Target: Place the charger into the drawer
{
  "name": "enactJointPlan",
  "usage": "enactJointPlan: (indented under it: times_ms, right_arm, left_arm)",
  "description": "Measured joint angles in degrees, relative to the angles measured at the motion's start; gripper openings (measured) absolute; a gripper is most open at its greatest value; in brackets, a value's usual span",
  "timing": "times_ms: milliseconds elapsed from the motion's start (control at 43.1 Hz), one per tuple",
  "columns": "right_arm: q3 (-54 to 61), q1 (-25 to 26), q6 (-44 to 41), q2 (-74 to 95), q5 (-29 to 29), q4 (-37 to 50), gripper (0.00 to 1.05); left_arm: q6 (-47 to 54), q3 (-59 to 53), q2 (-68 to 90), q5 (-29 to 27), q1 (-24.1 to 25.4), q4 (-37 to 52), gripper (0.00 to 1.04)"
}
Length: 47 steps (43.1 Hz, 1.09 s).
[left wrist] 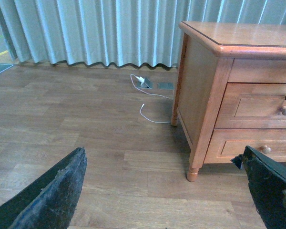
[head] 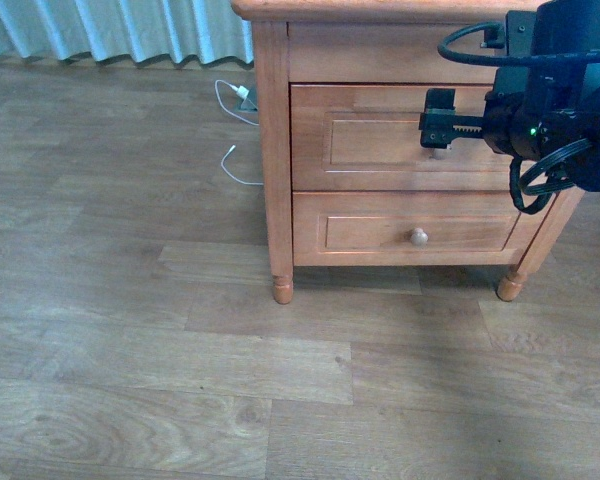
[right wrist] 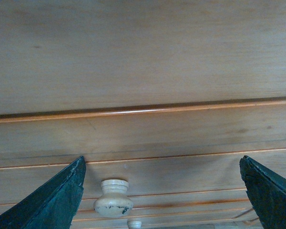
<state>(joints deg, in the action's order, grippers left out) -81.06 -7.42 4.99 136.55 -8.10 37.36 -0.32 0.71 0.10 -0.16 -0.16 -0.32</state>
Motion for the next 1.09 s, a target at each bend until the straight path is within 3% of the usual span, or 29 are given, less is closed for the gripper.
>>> enactJointPlan:
  times_ms: [487, 788, 1089]
  right_arm:
    - [3.0, 0.3, 1.0, -2.0, 0.2, 1.8, 0.97]
    - [19.6, 0.5, 0.9, -18.1, 5.8, 3.4, 0.97]
    - [43.3, 0.5, 1.0, -50.4, 11.9, -7.1, 0.97]
  left_arm:
    - [0.0, 0.0, 0.0, 0.0, 0.0, 0.0, 0.99]
    - [0.0, 0.0, 0.0, 0.0, 0.0, 0.0, 0.99]
    - [0.0, 0.0, 0.0, 0.0, 0.0, 0.0, 0.99]
